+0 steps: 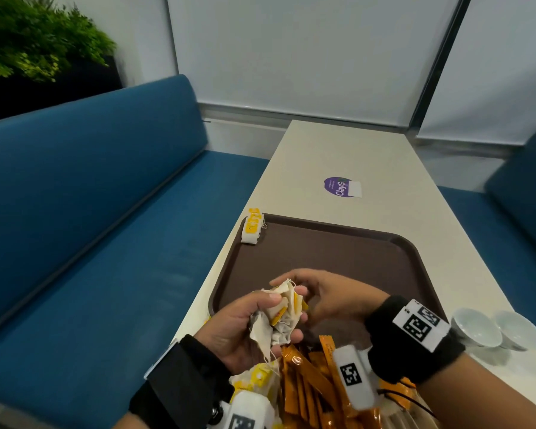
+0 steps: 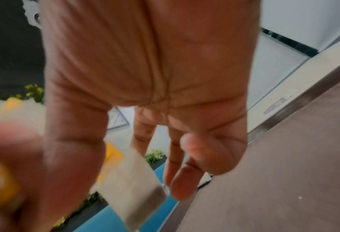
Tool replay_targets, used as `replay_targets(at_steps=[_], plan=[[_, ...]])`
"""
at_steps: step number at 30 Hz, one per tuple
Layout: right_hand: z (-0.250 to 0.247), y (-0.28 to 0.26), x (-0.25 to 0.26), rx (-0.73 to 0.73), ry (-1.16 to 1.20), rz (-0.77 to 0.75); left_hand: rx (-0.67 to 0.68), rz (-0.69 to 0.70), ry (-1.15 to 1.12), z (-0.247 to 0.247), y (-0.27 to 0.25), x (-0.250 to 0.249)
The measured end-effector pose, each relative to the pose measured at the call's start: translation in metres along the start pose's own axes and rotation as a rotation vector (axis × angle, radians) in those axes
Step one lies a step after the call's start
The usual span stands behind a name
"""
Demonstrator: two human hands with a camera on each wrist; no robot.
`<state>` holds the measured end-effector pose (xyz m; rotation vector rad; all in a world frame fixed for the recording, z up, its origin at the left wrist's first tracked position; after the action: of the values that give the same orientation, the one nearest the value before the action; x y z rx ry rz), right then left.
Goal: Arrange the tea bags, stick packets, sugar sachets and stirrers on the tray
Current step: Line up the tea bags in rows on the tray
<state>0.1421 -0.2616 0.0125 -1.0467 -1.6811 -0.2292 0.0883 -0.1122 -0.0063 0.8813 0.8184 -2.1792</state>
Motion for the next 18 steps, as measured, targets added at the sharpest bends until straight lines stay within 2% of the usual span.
replay_targets(at_steps=[3, 7, 9, 12, 15, 18], plan=[[0.007, 0.006, 0.005, -0.131, -0.129, -0.082, 0.031, -0.009, 0.021, 0.006, -0.001, -0.002], [0.002, 0.007, 0.004, -0.226, -0.024, -0.072, 0.077, -0.029, -0.006, 0.007, -0.002, -0.004], [-0.004, 0.004, 0.006, -0.306, 0.110, -0.064, 0.050, -0.052, -0.032, 0.006, -0.004, -0.003], [-0.015, -0.001, 0.009, -0.452, 0.218, -0.033, -0.064, -0.081, -0.127, 0.006, -0.006, -0.001], [-0.021, -0.004, 0.012, -0.475, 0.256, 0.000, -0.147, -0.078, -0.222, 0.007, -0.006, 0.002], [-0.020, -0.006, 0.014, -0.405, 0.294, -0.002, -0.211, -0.089, -0.224, 0.002, -0.003, 0.004]])
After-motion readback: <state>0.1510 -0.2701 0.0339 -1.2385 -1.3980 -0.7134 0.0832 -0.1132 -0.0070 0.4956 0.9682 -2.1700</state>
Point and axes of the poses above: each hand's wrist, its own y-axis towards the middle knuckle, its own z-axis out of the palm, x = y × z, the point moved 3 cm from there along y, towards the middle knuckle, and after that the axes turned 7 degrees about y, right-handed, at the moved point
